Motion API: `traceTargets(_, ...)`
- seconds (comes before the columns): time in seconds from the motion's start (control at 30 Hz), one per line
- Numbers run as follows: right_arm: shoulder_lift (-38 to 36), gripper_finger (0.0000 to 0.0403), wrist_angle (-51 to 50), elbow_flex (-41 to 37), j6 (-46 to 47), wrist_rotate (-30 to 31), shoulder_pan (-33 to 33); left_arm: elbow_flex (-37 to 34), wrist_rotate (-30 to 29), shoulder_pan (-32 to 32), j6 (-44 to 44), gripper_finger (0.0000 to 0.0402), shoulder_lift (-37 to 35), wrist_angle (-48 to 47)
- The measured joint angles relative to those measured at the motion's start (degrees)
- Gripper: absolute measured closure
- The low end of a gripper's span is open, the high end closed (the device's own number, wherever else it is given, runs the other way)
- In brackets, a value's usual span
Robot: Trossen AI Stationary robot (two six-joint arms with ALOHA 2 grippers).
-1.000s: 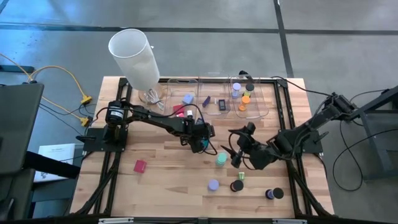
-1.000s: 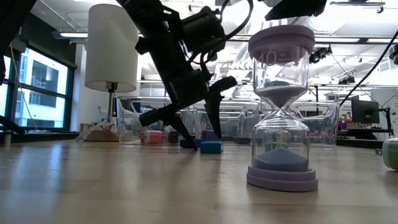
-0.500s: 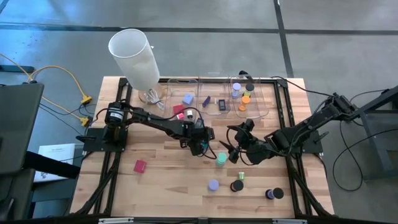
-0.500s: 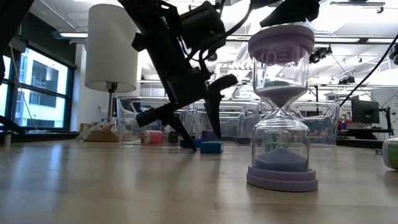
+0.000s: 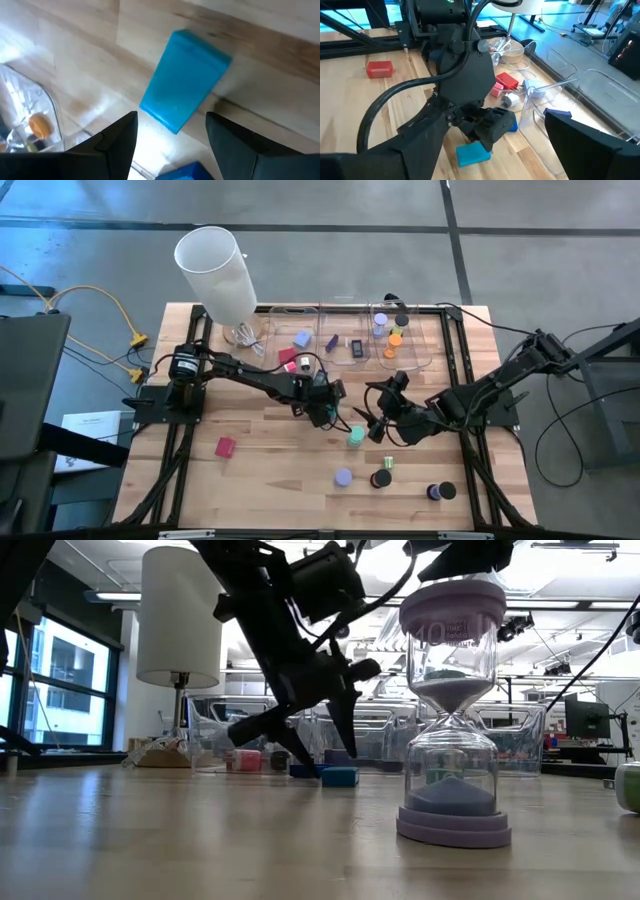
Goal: Pick & Place Office items
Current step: Put the light blue digital clock into the middle transparent bin
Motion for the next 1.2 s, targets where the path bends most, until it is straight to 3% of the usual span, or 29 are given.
traceTargets(0.3, 0.00, 0.0071, 0.02, 0.00, -0.47, 0.00, 0.00, 0.13, -0.02, -0.74, 4.22, 0.0175, -0.70, -2.49)
traceTargets(0.6, 0.02, 0.0071, 0.00, 0.00, -1.23, 0.15, 0.00, 6.59, 2.64, -0.74, 4.96, 0.0175, -1.15, -14.08)
traceTargets(1.0, 0.02, 0.0071, 0.00, 0.00, -1.98, 0.19, 0.06, 6.86, 6.74, -0.72, 12.76, 0.0175, -1.18, -13.99)
traceTargets(1.2, 0.02, 0.0071, 0.59, 0.00, -4.38, 3.11, 1.31, 6.89, 8.61, -0.17, 14.90, 0.0175, -0.48, -13.17)
